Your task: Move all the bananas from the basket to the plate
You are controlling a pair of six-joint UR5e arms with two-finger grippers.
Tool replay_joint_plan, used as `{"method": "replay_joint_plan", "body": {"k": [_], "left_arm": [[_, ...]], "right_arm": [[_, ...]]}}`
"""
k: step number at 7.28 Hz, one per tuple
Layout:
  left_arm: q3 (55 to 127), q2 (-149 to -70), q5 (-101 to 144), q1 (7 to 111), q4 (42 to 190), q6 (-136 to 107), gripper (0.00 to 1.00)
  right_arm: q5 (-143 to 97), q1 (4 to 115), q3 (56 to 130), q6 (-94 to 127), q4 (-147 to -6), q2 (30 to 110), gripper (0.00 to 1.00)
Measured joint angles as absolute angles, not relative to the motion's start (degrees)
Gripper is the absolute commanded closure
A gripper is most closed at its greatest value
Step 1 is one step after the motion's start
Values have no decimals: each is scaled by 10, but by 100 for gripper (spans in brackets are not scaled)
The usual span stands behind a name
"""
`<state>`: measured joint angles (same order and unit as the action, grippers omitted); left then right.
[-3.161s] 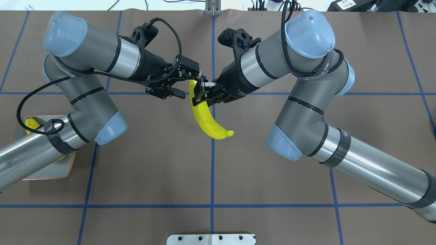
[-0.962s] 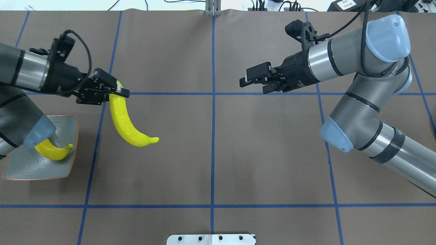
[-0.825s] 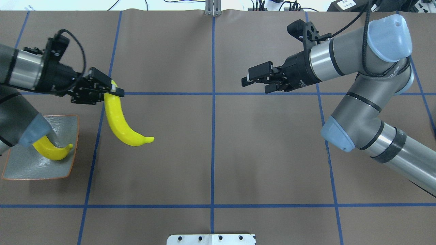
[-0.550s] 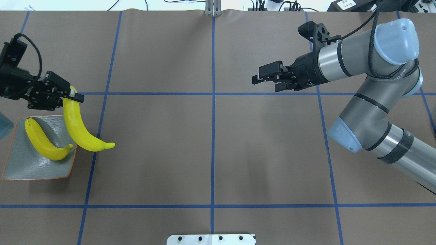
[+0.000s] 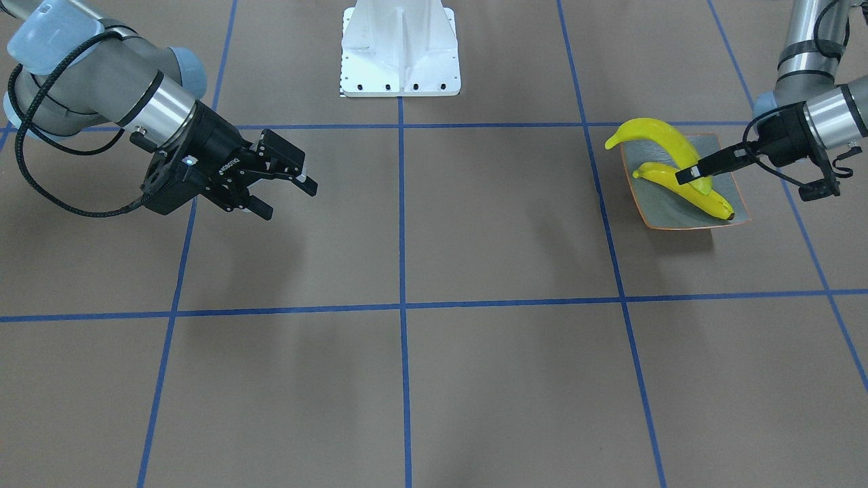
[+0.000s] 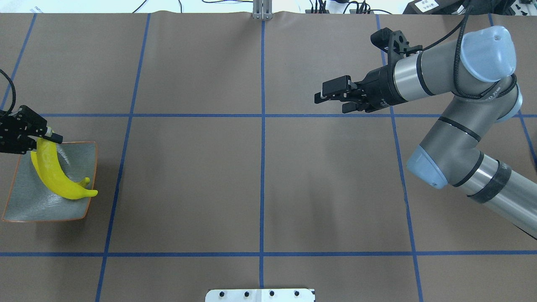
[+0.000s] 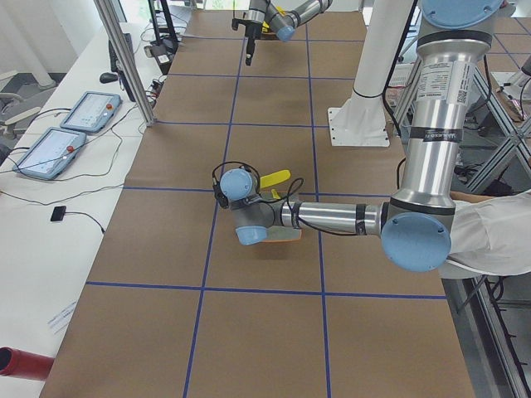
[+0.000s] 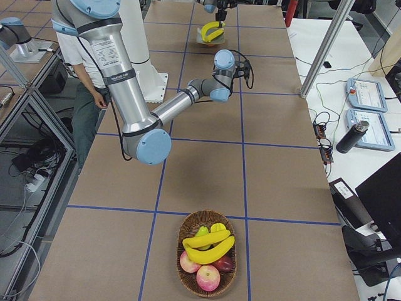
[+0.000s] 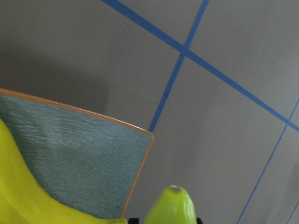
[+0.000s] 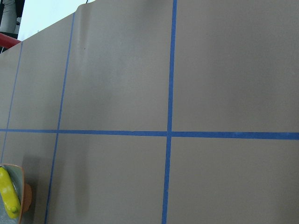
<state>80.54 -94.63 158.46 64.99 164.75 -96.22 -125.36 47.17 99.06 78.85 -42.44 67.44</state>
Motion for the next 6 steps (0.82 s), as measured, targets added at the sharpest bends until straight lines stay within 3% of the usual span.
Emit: {"method": "replay_joint_plan", "body": {"k": [6], "left_arm": [[740, -941, 1615, 683, 1655, -940, 100]], "right_arm": [[-1225, 472, 993, 791, -424, 693, 0]]}}
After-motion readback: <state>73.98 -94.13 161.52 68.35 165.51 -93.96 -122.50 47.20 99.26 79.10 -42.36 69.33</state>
